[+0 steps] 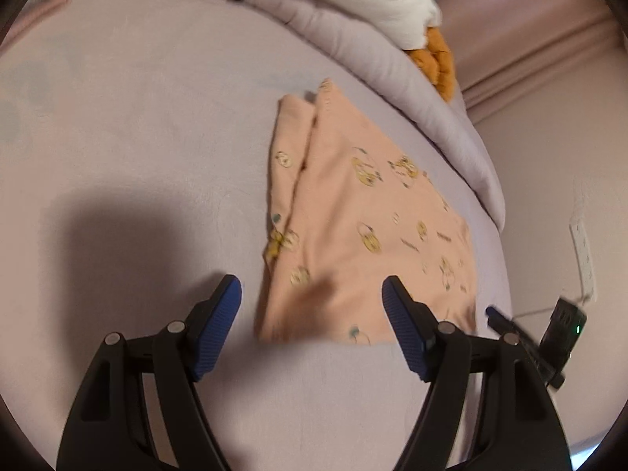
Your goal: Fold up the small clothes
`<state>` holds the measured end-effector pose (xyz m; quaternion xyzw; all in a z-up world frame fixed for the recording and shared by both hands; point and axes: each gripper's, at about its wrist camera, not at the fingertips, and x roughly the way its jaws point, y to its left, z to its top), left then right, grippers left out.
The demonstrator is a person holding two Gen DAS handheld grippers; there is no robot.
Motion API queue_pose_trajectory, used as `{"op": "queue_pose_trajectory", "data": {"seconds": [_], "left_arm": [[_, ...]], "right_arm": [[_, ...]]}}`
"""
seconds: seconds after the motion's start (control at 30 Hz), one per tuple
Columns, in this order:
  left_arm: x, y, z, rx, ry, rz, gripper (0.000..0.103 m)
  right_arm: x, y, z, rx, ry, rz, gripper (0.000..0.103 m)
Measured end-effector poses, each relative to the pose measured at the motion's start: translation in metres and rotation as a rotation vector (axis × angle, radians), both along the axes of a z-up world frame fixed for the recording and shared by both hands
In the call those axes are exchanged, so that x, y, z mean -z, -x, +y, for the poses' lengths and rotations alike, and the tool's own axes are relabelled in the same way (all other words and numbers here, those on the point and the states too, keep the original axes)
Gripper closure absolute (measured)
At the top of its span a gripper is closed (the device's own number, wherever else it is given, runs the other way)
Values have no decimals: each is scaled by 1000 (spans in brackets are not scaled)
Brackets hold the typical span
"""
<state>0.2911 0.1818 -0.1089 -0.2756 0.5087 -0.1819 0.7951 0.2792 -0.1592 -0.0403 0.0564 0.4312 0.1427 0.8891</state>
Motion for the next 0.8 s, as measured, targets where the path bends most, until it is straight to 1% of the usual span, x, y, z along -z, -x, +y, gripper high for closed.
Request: {"op": "queue_pose_trajectory", "data": {"seconds": [0.03, 0.07, 0.13, 0.23, 0.27, 0.3, 0.33, 0.37, 0.4, 0.43, 0.47, 0.53, 0.57, 0.6, 0.63, 0.67, 0.73, 0.8], "left_arm": [[7, -10, -3, 3, 24, 18, 29], [12, -18, -6, -3, 39, 30, 29], [16, -32, -13, 2, 76, 29, 28], [14, -51, -25, 3, 109, 33, 28], [14, -57, -30, 0, 112, 35, 28], [13, -61, -31, 1, 112, 36, 28], [12, -64, -35, 5, 101, 31, 31], [10, -65, -38, 9, 82, 24, 43], [11, -69, -44, 22, 45, 26, 52], [14, -70, -43, 29, 19, 35, 65], [16, -72, -44, 30, 3, 40, 68], [18, -74, -39, 29, 28, 45, 68], [20, -76, -37, 31, 33, 54, 71], [22, -77, -36, 33, 38, 58, 72], [23, -78, -34, 34, 48, 62, 72], [24, -79, -32, 33, 61, 68, 72], [25, -79, -31, 29, 68, 78, 73], [24, -79, -32, 31, 58, 78, 74]], "right_arm": [[1, 0, 4, -5, -19, 5, 54], [4, -8, 11, -12, -57, 17, 54], [4, -22, 25, -21, -107, 24, 54], [5, -39, 45, -29, -139, 24, 54], [7, -56, 53, -22, -140, 38, 54], [6, -54, 53, -16, -146, 45, 54], [8, -71, 59, -11, -167, 54, 58], [9, -82, 61, 1, -173, 58, 61], [9, -91, 65, 12, -173, 65, 69], [11, -109, 68, 35, -166, 66, 79], [12, -119, 70, 55, -147, 67, 82], [21, -143, 72, 126, -78, 76, 87], [27, -151, 72, 146, -70, 93, 87], [34, -159, 74, 154, -62, 108, 89], [37, -162, 74, 160, -70, 105, 90], [35, -162, 72, 170, -83, 84, 90], [30, -162, 70, 181, -105, 73, 90], [25, -153, 66, 196, -137, 92, 90]]}}
